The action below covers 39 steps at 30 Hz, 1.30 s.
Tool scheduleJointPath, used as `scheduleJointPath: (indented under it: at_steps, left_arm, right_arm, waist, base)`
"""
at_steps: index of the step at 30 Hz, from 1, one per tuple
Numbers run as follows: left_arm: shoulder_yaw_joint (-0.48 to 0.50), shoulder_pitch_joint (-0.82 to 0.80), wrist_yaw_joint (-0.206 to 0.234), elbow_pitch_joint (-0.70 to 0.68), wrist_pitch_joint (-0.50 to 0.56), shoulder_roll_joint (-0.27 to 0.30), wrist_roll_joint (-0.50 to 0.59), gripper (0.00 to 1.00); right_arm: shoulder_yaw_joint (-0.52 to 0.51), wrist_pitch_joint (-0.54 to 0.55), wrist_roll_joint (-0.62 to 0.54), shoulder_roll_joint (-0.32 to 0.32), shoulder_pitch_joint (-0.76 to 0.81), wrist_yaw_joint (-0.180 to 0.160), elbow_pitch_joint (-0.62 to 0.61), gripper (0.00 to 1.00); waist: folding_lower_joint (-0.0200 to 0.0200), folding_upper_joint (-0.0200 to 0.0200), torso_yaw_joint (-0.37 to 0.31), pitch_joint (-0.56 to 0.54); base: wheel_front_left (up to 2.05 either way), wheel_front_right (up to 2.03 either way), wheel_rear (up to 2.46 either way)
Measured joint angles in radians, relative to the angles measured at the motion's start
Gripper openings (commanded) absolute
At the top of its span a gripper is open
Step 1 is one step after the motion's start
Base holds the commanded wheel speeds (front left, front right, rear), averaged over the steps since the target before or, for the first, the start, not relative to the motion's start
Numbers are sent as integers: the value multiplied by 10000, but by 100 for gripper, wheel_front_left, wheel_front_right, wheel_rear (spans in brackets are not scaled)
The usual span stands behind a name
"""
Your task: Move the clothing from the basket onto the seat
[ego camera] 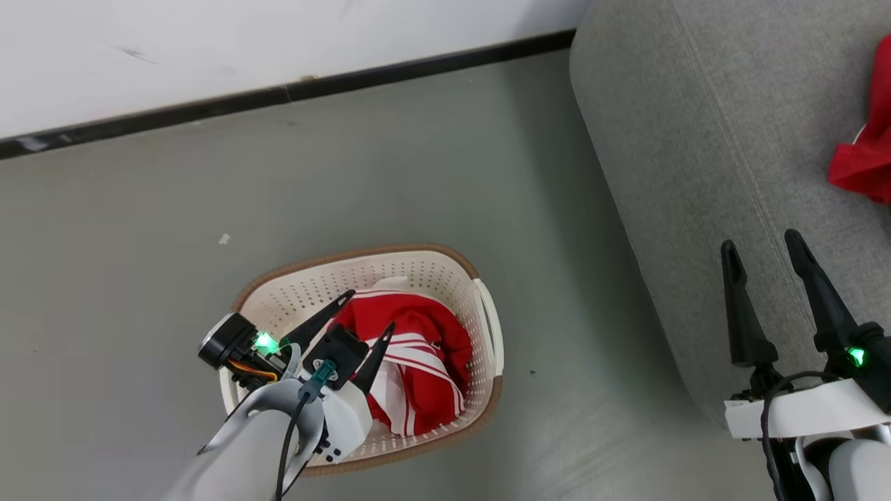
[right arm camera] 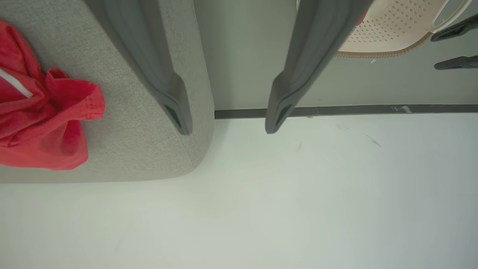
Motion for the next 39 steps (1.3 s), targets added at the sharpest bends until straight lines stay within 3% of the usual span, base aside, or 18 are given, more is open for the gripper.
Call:
scheduleJointPath:
  at_steps: [20,39]
  left_arm:
    - [-732,-1276,-178,1831,29,341,1166,100]
    - [-771,-2327,-117,3043,-40,729,1499,100]
  right_arm:
    - [35,-10,594,0,-1088,0,-59,100]
    - [451,-10,1185,2,-2016,0,-69,100]
  waist:
    - [0,0,-1065,1993]
    - [-1,0,-2000,3510]
  base:
    - [0,0,0]
    - [0,0,0]
